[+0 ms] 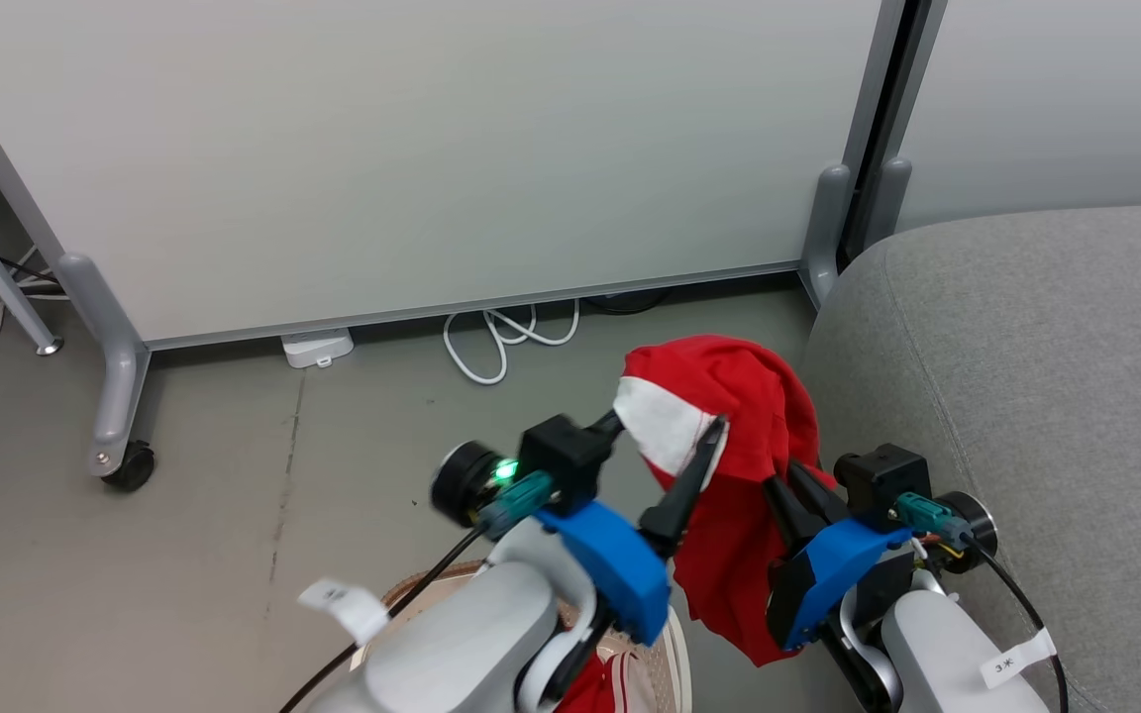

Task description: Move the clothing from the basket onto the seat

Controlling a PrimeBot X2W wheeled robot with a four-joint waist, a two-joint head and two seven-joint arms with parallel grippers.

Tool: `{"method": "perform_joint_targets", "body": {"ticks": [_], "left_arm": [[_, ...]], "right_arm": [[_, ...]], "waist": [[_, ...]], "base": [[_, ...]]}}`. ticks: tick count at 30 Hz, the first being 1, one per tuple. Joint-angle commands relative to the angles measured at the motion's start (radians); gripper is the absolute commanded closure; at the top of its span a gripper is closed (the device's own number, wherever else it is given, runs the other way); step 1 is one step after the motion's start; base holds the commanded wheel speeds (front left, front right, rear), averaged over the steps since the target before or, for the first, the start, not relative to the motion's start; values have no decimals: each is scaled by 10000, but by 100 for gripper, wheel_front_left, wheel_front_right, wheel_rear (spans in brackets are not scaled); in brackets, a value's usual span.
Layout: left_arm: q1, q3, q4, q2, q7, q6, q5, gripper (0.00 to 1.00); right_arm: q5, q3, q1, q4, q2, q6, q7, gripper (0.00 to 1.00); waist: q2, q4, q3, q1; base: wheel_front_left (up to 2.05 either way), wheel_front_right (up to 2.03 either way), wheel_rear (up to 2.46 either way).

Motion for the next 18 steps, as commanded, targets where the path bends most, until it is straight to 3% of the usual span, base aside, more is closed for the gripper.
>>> {"method": "perform_joint_targets", "body": {"ticks": [1,10,18], "left_arm": [[231,240,-123,131,-46,-23,189,0],[2724,2657,-1611,741,-47,-600,2412,0],[4525,4615,-2406,824,-48,-899,4044,0]], "right_arm": [[-34,-32,-60,-78,-22,5,-37,100],[-123,-155,-19,-218,-22,5,-10,100],[-107,-140,120,-299,-21,5,14,100]], "waist": [[-1,0,15,0],[-1,-56,97,0],[-1,-154,99,0]], "base": [[0,0,0],[0,0,0],[0,0,0]]}}
